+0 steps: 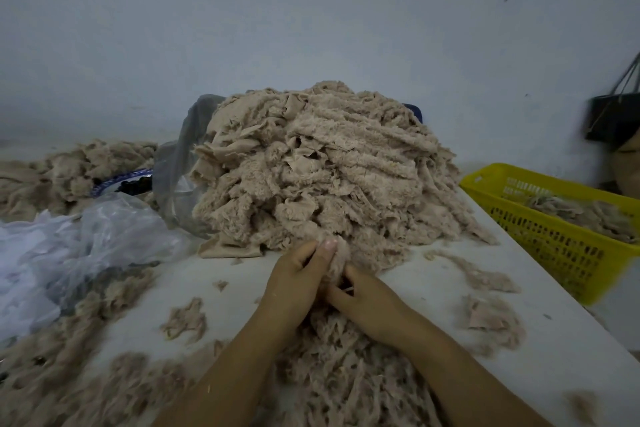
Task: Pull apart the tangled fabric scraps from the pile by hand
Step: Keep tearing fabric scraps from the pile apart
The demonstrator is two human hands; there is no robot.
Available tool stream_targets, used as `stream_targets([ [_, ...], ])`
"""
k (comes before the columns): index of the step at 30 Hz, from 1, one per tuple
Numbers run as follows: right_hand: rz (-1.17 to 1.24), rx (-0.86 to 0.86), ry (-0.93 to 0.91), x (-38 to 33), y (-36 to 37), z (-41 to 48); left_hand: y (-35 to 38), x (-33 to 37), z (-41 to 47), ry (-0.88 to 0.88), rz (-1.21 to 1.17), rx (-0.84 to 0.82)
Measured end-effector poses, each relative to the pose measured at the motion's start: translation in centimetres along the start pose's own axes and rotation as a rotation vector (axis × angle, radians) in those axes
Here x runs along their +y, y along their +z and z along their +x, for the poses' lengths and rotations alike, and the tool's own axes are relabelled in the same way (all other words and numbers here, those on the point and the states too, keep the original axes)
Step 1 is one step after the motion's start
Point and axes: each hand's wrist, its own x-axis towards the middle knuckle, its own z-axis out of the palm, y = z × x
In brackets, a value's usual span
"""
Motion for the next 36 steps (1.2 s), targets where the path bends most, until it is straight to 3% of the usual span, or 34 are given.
stream_targets([
  [4, -0.026, 0.075, -0.029, -0.1, -0.2, -0.3, 0.1, 0.0, -0.2, -0.114, -0.18, 0.013],
  [8, -0.146, -0.001, -0.071, -0.2, -0.4, -0.7, -1.5, 0.7, 0.8, -0.316, -1.035, -0.143],
  [11, -0.314, 0.071, -0.114, 0.0, -1.5, -0.8, -4.7, 0.1, 2.1, -0.262, -1.346, 0.019],
  [15, -0.302, 0.423, -0.023, 1.2, -3.3, -0.7, -5.7, -0.4, 2.7, -0.286, -1.376, 0.178],
  [18, -0.068, 0.57, 0.103, 2.0, -3.6, -0.3, -3.5, 0.0, 2.3, -0.336, -1.268, 0.083],
  [22, 0.209, 0.548, 0.197, 1.7, -4.2, 0.0, 0.4, 1.1, -0.1, -0.262, -0.612, -0.208],
  [25, 0.271, 0.463, 0.092, 0.3, -3.6, -0.2, 1.8, 1.7, -0.9, -0.17, -0.457, -0.313],
  [29, 0.368, 0.237, -0.052, -1.0, -1.8, -0.8, 1.8, 2.5, -0.9, -0.251, -0.762, -0.197],
  [32, 0.228, 0.034, -0.093, -1.3, -0.8, -0.9, 1.2, 2.4, -0.2, -0.314, -0.996, -0.074],
  [34, 0.074, 0.011, -0.101, -1.0, -0.9, -0.7, 0.3, 2.2, 0.4, -0.321, -1.08, -0.004],
  [36, -0.05, 0.099, -0.078, -0.9, -1.7, -0.5, -1.2, 1.9, 1.0, -0.298, -1.163, 0.028],
])
